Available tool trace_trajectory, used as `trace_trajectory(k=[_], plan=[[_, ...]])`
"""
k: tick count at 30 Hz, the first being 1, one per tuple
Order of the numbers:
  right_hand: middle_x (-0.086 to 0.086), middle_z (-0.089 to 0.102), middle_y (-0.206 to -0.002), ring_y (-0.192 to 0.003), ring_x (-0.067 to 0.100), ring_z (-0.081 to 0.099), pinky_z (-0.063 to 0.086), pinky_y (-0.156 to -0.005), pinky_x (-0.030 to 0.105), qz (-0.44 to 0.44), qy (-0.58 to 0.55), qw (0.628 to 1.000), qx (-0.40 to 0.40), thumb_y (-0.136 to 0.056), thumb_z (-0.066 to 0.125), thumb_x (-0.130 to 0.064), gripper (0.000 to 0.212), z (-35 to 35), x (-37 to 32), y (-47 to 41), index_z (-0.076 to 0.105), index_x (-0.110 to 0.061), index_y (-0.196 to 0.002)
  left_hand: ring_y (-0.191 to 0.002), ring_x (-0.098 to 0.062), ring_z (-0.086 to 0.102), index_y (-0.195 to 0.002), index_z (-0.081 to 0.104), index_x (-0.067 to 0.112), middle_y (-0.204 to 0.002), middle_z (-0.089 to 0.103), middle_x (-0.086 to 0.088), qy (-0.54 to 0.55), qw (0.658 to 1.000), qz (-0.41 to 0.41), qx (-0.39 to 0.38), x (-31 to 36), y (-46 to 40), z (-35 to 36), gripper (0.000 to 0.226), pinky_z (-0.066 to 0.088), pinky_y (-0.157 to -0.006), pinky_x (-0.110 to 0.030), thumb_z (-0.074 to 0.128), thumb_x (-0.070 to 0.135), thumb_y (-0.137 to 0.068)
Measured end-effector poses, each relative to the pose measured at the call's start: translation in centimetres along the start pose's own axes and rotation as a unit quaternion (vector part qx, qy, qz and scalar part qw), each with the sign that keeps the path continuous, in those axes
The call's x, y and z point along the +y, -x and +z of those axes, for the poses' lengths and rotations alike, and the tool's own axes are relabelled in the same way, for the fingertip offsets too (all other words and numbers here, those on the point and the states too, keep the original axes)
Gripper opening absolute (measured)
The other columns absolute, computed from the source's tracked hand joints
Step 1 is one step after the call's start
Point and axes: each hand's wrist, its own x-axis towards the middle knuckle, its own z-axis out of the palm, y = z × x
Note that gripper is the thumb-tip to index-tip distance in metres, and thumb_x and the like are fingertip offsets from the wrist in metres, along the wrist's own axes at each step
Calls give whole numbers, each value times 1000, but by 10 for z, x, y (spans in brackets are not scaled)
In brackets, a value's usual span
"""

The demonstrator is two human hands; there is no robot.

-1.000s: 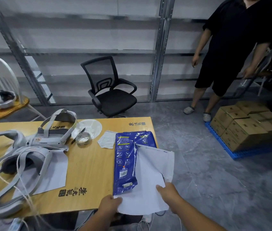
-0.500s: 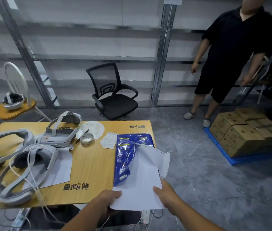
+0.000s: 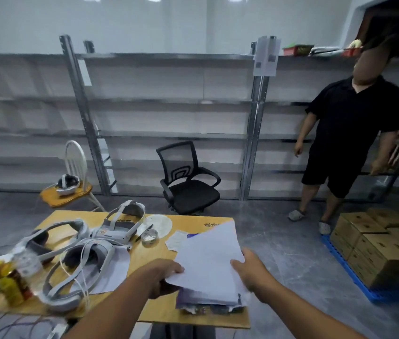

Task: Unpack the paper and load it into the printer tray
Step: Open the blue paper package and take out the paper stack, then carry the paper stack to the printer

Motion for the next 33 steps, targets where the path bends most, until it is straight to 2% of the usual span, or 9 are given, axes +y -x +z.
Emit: trace_trajectory(k=[4, 7, 11, 14, 18, 23, 27, 31, 33], plan=[[-4, 63, -104, -88, 12, 63, 52, -62, 25, -90, -38, 995, 14, -95, 50, -23, 16, -20, -48, 1, 51, -25, -110, -84, -32, 68, -99, 58, 6, -101, 68, -18, 28, 989, 139, 35, 37, 34, -5, 15, 57, -67, -35, 61, 9, -85], [-1, 64, -108, -90, 10, 65, 50, -66, 23, -149, -76, 986, 2, -94, 52, -22, 12, -20, -74, -3, 54, -26, -106, -96, -36, 65, -106, 56, 19, -106, 66, -15, 44, 971, 228, 53, 48, 54, -20, 19, 56, -74, -44, 55, 15, -87], [-7, 68, -104, -93, 10, 66, 53, -79, 31, -209, -98, 973, -29, -94, 54, -17, 13, 3, -107, -7, 55, -27, -103, -99, -39, 67, -111, 59, 24, -109, 71, -13, 109, 958, 261, 54, 47, 76, -62, 23, 55, -72, -42, 60, 31, -89], [2, 68, -101, -89, 14, 67, 54, -73, 29, -241, -104, 961, -85, -95, 53, -17, 10, 34, -136, -7, 54, -24, -103, -101, -35, 68, -116, 62, 21, -112, 73, -10, 156, 942, 294, 49, 45, 94, -105, 29, 52, -92, -55, 65, 33, -89], [4, 68, -102, -87, 18, 69, 56, -70, 31, -250, -124, 948, -152, -95, 55, -21, 12, 90, -169, -4, 55, -22, -107, -98, -38, 69, -119, 59, 16, -110, 72, -13, 174, 913, 342, 139, 32, 118, -168, 41, 52, -90, -59, 72, 30, -83], [1, 64, -112, -96, 20, 62, 53, -84, 43, -200, -88, 952, -215, -94, 51, -33, 24, 178, -198, 3, 55, -22, -115, -90, -32, 72, -110, 63, 21, -103, 75, -8, 143, 896, 338, 248, -19, 129, -239, 46, 56, -84, -54, 72, 49, -73], [0, 57, -125, -107, 20, 56, 47, -92, 40, -194, -47, 946, -255, -95, 47, -34, 35, 261, -221, 29, 49, -23, -128, -87, -27, 72, -105, 65, 16, -102, 74, -9, 156, 871, 307, 350, -74, 140, -294, 27, 57, -84, -50, 68, 36, -86], [1, 62, -113, -95, 12, 63, 49, -73, 26, -217, -46, 917, -331, -96, 49, -20, 20, 334, -247, 73, 51, -20, -116, -82, -30, 73, -99, 68, 11, -96, 76, -12, 232, 828, 305, 410, -130, 177, -353, 18, 58, -81, -50, 67, 24, -88], [-4, 67, -109, -88, 2, 67, 52, -70, 18, -229, -64, 891, -386, -92, 54, -25, 31, 371, -256, 95, 53, -19, -122, -86, -33, 73, -101, 68, 12, -95, 77, -11, 271, 809, 319, 412, -160, 204, -384, 16, 59, -77, -46, 66, 21, -88]])
